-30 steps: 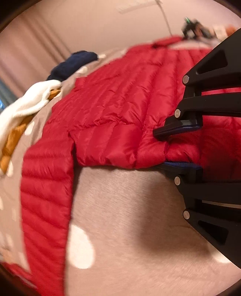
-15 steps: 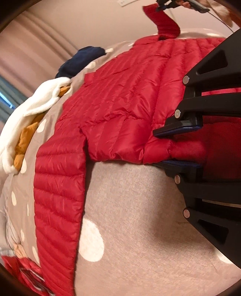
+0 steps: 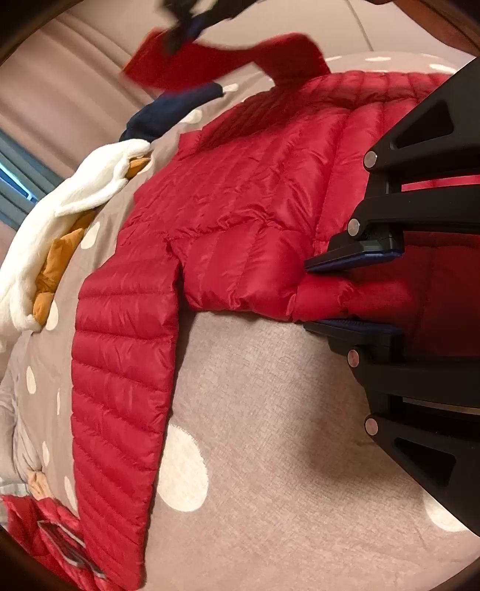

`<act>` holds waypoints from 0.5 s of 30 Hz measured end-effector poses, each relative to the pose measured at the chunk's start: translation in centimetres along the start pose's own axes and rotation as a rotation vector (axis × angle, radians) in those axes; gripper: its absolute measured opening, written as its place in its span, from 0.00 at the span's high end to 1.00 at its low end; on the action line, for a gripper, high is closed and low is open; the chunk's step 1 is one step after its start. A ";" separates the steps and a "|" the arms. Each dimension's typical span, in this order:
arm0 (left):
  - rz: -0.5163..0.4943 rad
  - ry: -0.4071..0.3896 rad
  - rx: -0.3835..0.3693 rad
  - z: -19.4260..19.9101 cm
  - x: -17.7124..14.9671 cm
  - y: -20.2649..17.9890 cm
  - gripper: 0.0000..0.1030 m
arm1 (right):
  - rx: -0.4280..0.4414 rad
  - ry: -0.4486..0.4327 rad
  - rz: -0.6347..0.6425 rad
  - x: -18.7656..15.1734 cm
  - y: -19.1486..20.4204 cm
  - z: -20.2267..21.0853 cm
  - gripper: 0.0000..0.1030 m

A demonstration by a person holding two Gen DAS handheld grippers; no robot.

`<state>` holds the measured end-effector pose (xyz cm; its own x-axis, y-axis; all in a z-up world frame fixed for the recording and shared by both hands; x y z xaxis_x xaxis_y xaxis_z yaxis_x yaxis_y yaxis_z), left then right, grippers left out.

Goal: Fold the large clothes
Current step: 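Fold the sleeve across the jacket with the right tool while the left tool holds the edge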

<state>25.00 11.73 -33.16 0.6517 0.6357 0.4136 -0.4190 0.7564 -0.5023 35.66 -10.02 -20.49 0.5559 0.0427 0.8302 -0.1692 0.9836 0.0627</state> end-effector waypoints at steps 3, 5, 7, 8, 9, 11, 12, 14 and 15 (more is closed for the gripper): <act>-0.003 -0.004 0.016 -0.1 0.0 -0.1 0.73 | 0.070 0.058 0.029 -0.7 4.4 -3.0 0.92; -0.010 -0.009 0.028 -0.2 0.1 -0.4 0.73 | 0.114 0.099 0.021 -1.7 6.6 -4.7 0.92; -0.019 -0.013 0.038 -0.4 0.1 -0.7 0.73 | 0.151 0.147 0.018 -2.9 8.2 -6.3 0.88; -0.021 -0.013 0.041 -0.5 0.1 -0.8 0.73 | 0.168 0.169 0.023 -3.6 9.0 -6.9 0.88; -0.021 -0.012 0.043 -0.6 0.2 -0.9 0.73 | 0.169 0.185 0.031 -4.2 9.3 -7.1 0.88; -0.013 -0.009 0.044 -0.7 0.4 -1.1 0.73 | 0.170 0.208 0.044 -4.8 9.3 -6.9 0.85; -0.008 -0.007 0.045 -0.8 0.4 -1.2 0.73 | 0.182 0.214 0.045 -4.9 9.4 -6.9 0.78; -0.009 -0.008 0.049 -0.8 0.4 -1.1 0.73 | 0.215 0.219 0.025 -4.6 9.5 -6.6 0.54; -0.015 -0.011 0.055 -0.9 0.4 -1.3 0.73 | 0.237 0.210 0.006 -4.3 9.4 -6.2 0.38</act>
<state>26.37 10.91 -32.99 0.6514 0.6254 0.4295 -0.4435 0.7732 -0.4532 36.71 0.14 -26.88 0.7063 0.1078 0.6997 -0.3440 0.9160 0.2061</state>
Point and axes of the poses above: each gripper's, at about its wrist camera, not at the fingertips, and z roughly against the way its jaws point, y to its left, x to its top, the point moved 8 cm from there along -z, roughly the way its jaws point, and after that the axes turned 12 degrees about z, right-handed, at the moved point
